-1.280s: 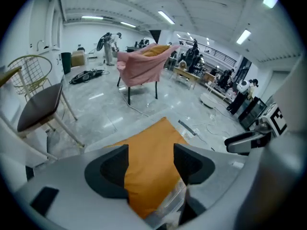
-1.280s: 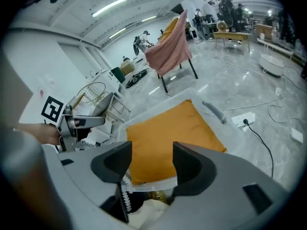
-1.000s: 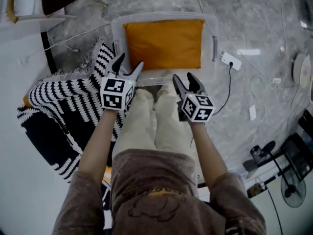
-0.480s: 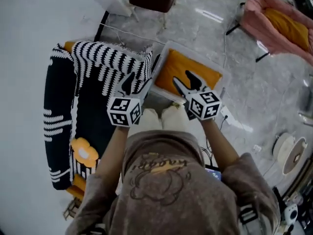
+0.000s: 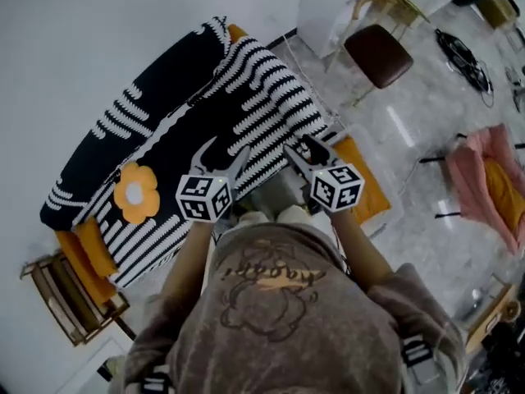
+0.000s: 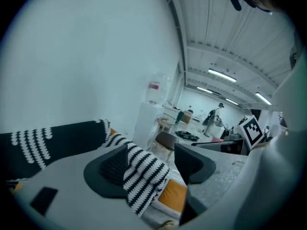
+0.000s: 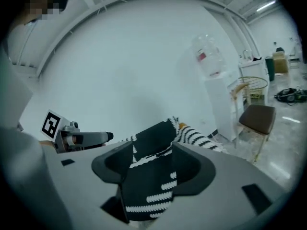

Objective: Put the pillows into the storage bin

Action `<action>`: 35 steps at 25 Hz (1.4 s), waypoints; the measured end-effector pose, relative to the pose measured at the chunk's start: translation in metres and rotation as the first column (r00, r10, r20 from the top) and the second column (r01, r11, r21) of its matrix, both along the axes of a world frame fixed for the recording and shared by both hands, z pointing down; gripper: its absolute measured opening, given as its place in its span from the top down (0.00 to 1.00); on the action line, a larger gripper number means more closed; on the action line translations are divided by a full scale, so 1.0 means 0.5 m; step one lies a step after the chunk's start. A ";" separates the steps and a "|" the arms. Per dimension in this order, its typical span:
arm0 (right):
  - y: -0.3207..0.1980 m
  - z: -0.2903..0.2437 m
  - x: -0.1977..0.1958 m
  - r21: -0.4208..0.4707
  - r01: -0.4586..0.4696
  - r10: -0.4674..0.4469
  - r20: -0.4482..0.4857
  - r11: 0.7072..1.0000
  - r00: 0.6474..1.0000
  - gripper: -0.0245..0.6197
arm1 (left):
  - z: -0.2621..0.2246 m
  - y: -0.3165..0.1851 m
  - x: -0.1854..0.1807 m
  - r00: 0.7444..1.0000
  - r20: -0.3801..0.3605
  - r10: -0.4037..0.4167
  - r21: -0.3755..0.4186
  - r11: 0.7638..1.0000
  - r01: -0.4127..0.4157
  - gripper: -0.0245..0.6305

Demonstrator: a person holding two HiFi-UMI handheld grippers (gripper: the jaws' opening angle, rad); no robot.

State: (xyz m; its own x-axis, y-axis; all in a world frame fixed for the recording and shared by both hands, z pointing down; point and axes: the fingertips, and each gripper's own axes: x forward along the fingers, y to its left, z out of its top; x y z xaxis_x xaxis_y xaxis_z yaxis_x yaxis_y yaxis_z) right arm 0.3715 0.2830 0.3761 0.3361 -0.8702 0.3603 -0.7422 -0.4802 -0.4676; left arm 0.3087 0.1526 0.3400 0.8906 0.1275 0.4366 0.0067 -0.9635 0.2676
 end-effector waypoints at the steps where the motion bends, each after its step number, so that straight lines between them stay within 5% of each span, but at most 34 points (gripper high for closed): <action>1: -0.064 -0.010 -0.026 0.005 0.047 -0.047 -0.005 0.999 0.999 0.57 | -0.005 -0.052 -0.036 0.999 -0.005 -0.045 -0.004 0.999 0.045 0.52; 6: -0.353 -0.026 -0.168 0.016 0.257 -0.257 -0.016 0.966 0.966 0.57 | -0.006 -0.289 -0.216 0.971 -0.008 -0.239 -0.017 0.971 0.239 0.52; 11: -0.603 -0.005 -0.308 -0.004 0.456 -0.456 -0.008 0.890 0.890 0.57 | 0.007 -0.504 -0.393 0.899 -0.009 -0.439 -0.018 0.899 0.438 0.52; 14: -0.722 0.015 -0.388 -0.024 0.594 -0.594 -0.003 0.804 0.804 0.57 | 0.023 -0.597 -0.501 0.813 -0.004 -0.583 -0.019 0.812 0.583 0.51; 18: -0.866 0.052 -0.486 -0.047 0.749 -0.749 0.021 0.661 0.663 0.57 | 0.053 -0.705 -0.636 0.660 0.025 -0.751 -0.025 0.659 0.751 0.51; 24: -1.010 0.119 -0.607 -0.092 0.873 -0.872 0.063 0.479 0.486 0.57 | 0.129 -0.801 -0.801 0.460 0.081 -0.884 -0.019 0.460 0.888 0.51; 27: -1.074 0.168 -0.663 -0.127 0.899 -0.899 0.083 0.419 0.430 0.56 | 0.197 -0.849 -0.873 0.392 0.133 -0.910 -0.024 0.393 0.919 0.50; 30: -1.136 0.241 -0.702 -0.161 0.905 -0.902 0.124 0.393 0.414 0.51 | 0.272 -0.896 -0.926 0.363 0.178 -0.914 -0.037 0.363 0.931 0.49; 35: -1.256 0.407 -0.760 -0.215 0.886 -0.870 0.198 0.412 0.452 0.40 | 0.451 -1.006 -1.012 0.332 0.255 -0.908 -0.038 0.334 0.942 0.42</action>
State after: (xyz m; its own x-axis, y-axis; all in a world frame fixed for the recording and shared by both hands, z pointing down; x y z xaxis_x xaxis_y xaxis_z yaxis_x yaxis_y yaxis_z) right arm -0.0083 -0.3451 0.5797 -0.5805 -0.5522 0.5984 -0.8104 0.3203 -0.4905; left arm -0.1975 -0.3504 0.5655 0.3935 -0.6555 0.6445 -0.9189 -0.2602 0.2965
